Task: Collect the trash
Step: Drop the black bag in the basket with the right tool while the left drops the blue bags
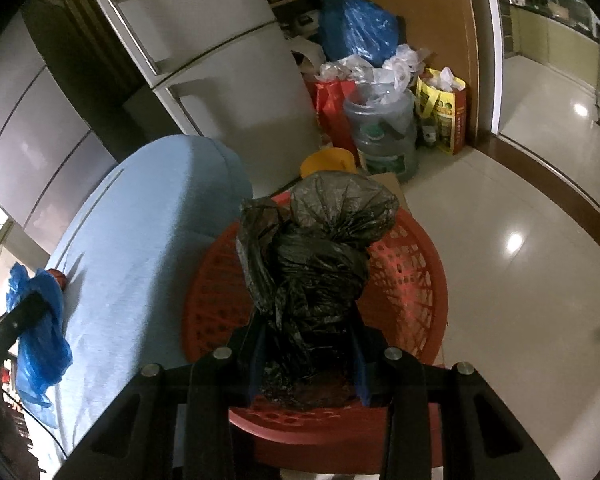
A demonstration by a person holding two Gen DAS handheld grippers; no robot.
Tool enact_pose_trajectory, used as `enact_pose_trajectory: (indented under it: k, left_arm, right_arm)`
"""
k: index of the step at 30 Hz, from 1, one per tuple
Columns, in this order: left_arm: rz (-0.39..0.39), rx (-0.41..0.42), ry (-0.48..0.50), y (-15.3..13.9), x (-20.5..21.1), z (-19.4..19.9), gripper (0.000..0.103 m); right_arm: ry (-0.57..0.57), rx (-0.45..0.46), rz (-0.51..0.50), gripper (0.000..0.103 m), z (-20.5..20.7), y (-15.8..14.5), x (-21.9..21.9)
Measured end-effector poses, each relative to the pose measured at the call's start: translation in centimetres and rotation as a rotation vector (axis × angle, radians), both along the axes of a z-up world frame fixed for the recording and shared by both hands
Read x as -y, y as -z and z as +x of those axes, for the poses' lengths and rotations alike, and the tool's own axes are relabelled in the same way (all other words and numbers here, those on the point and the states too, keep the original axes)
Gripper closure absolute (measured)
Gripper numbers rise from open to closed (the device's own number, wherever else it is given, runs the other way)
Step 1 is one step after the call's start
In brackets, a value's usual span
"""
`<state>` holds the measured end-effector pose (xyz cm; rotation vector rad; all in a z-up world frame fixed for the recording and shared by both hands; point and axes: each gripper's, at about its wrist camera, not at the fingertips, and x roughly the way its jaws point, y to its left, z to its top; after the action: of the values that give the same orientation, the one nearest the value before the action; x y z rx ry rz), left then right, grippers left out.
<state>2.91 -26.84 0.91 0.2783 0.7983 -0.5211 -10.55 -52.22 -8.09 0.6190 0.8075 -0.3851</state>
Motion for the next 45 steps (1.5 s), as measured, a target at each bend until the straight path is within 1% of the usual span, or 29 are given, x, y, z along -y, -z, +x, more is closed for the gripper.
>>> enact_pose_trajectory:
  k: [18,19,20,21,22,25,30,39,43,45]
  left_arm:
    - [0.016,-0.008,0.029,0.5,1.7,0.0,0.052]
    - [0.017,-0.008,0.031,0.6,1.8,0.1,0.052]
    - [0.016,-0.009,0.035,0.6,1.8,0.1,0.052]
    - [0.016,-0.010,0.036,0.6,2.0,0.1,0.052]
    - [0.015,-0.011,0.039,0.6,2.1,0.1,0.052]
    - [0.014,-0.015,0.048,0.6,2.5,0.1,0.052]
    - [0.015,-0.026,0.079,0.9,4.1,-0.1,0.052]
    - [0.016,-0.083,0.183,2.0,9.1,-0.5,0.051]
    - [0.027,-0.129,0.227,3.1,11.2,-0.5,0.047]
    - [0.046,-0.136,0.238,3.6,12.0,-0.5,0.044]
  right_arm:
    - [-0.004,-0.036,0.026,0.063,1.1,1.5,0.7]
    - [0.000,-0.044,0.030,0.060,1.2,1.6,0.8]
    - [0.005,-0.050,0.034,0.054,1.4,1.7,1.0]
    - [0.011,-0.053,0.039,0.043,1.4,1.8,1.1]
    - [0.014,-0.045,0.044,0.042,1.3,1.8,1.2]
    - [0.013,-0.044,0.032,0.042,1.2,1.6,1.4]
    - [0.050,-0.016,0.028,0.042,0.2,1.1,2.0]
    - [0.110,-0.005,0.031,0.042,-2.2,0.7,3.4]
    - [0.126,-0.008,0.033,0.042,-3.0,0.6,3.8]
    - [0.130,-0.008,0.032,0.042,-3.2,0.5,4.0]
